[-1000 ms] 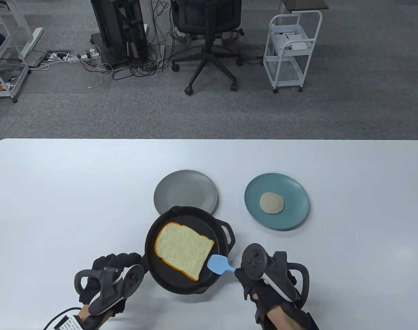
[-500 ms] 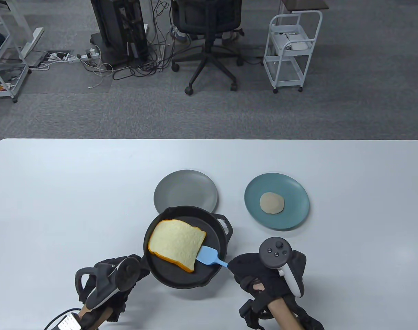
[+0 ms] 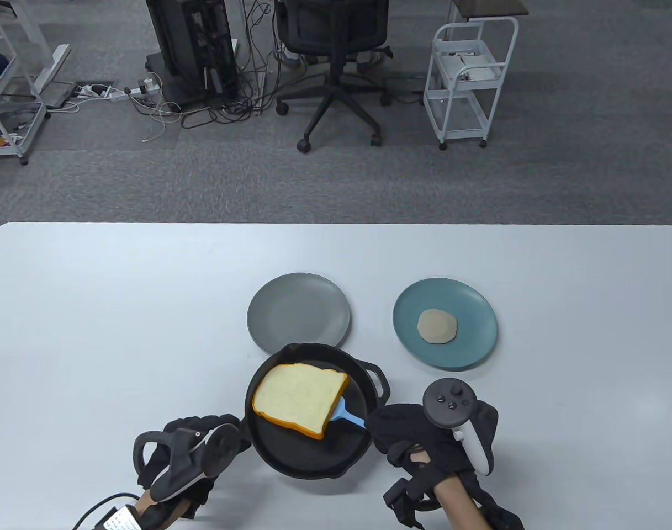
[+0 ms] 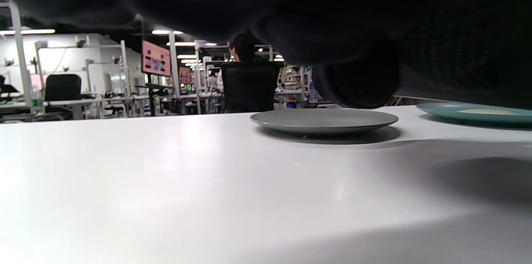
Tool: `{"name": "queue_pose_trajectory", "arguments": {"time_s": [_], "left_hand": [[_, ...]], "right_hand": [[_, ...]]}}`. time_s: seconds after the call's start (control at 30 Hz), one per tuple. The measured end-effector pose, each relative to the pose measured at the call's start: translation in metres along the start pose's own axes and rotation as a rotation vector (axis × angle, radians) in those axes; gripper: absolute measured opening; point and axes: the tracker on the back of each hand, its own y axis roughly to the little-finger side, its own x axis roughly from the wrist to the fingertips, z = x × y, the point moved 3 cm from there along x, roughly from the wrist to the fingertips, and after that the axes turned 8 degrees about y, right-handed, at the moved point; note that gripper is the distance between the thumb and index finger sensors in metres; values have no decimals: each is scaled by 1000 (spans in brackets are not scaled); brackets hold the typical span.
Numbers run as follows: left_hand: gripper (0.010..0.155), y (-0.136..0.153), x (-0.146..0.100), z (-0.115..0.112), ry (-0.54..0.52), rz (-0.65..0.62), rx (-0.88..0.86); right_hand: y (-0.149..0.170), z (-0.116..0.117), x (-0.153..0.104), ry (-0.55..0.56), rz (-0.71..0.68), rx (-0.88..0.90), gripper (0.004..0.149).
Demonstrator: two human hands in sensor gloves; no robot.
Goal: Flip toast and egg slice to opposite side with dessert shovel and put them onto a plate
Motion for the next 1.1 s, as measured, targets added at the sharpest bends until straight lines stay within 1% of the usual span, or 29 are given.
{"name": "queue_pose_trajectory", "arguments": {"time_s": [0.23,0.33,0.53,0.63,0.73,0.87,0.97,1.1], "left_hand": [[44,-4,-4,-1,5,-38,-6],[44,-4,-4,-1,12,-44,-14],[44,-6,-5,0,5,-60,-11],[44,-8,-7,2,-3,-65,-6],[45,-7,-8,4,-15,-66,-13],[44,-5,-6,3,9,-68,-15],[44,-5,-4,2,30,-85,-21],[45,-5,-4,1,48,-78,-10]], "right_hand": [[-6,8,-2,-6,-49,-38,45],[-5,8,-2,-9,-62,-38,50],[-8,12,-2,-5,-96,-75,49],[-6,15,-2,-32,-75,-39,49],[-5,14,-1,-24,-85,-46,48],[-8,13,1,-12,-125,-60,47],[-8,13,3,-28,-170,-58,46],[-7,11,3,-25,-173,-48,46]]}}
